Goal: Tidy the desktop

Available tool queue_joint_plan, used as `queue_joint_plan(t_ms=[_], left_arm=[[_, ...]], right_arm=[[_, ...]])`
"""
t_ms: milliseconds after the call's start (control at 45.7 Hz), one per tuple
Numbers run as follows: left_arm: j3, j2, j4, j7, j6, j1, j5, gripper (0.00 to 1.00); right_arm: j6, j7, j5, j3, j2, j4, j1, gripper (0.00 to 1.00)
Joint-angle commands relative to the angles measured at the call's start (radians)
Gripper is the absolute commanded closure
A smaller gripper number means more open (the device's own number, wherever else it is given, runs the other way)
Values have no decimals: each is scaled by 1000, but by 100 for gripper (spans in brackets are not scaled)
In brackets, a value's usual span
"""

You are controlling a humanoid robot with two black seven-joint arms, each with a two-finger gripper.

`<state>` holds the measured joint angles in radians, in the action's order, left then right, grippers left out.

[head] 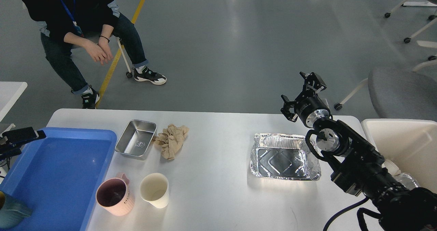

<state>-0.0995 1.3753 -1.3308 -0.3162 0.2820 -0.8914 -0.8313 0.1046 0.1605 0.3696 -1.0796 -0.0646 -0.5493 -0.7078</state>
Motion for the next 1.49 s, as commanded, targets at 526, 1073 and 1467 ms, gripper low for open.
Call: queue_joint_plan(t_ms=[526, 1073, 1467], left_arm=[[67, 275, -223, 0, 290, -156, -143, 1], [67, 311, -199, 2, 348, -176, -184, 1], [119, 245, -104, -72, 347, -181, -184, 1]], right_arm=[[-2, -6, 25, 50, -14, -3, -39, 0], [-2, -6, 25, 52, -24, -3, -39, 0], [-3, -6, 25, 52, -23, -6, -39, 0]])
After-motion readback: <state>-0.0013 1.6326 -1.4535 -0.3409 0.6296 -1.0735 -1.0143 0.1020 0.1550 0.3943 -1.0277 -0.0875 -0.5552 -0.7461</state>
